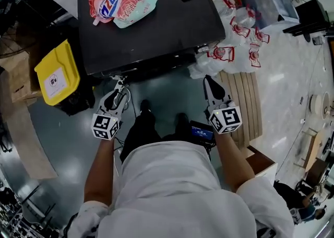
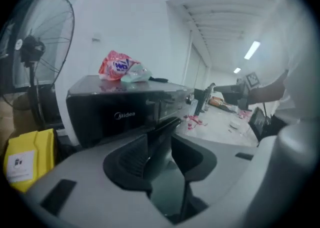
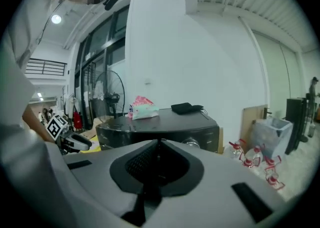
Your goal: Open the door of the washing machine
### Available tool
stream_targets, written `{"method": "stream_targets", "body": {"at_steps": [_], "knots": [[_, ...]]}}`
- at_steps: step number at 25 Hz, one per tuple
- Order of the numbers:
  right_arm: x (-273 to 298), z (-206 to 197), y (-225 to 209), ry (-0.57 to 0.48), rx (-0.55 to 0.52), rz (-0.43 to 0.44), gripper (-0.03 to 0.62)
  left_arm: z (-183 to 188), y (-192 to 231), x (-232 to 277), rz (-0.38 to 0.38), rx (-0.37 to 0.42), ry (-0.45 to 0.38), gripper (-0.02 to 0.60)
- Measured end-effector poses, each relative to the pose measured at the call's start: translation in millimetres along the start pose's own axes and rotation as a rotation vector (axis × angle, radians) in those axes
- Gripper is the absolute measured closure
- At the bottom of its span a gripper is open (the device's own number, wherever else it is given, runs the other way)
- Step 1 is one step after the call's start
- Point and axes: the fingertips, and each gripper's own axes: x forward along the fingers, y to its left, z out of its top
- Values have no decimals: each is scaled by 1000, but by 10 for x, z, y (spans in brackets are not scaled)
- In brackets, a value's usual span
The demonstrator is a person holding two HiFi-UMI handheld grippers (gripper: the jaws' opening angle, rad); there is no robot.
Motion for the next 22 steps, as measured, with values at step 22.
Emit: {"method": "stream_targets", "body": {"at_steps": [22], "knots": [[835,-1864,298,184,99,-32,559,-1648,661,1334,-340,462,297,441]]}}
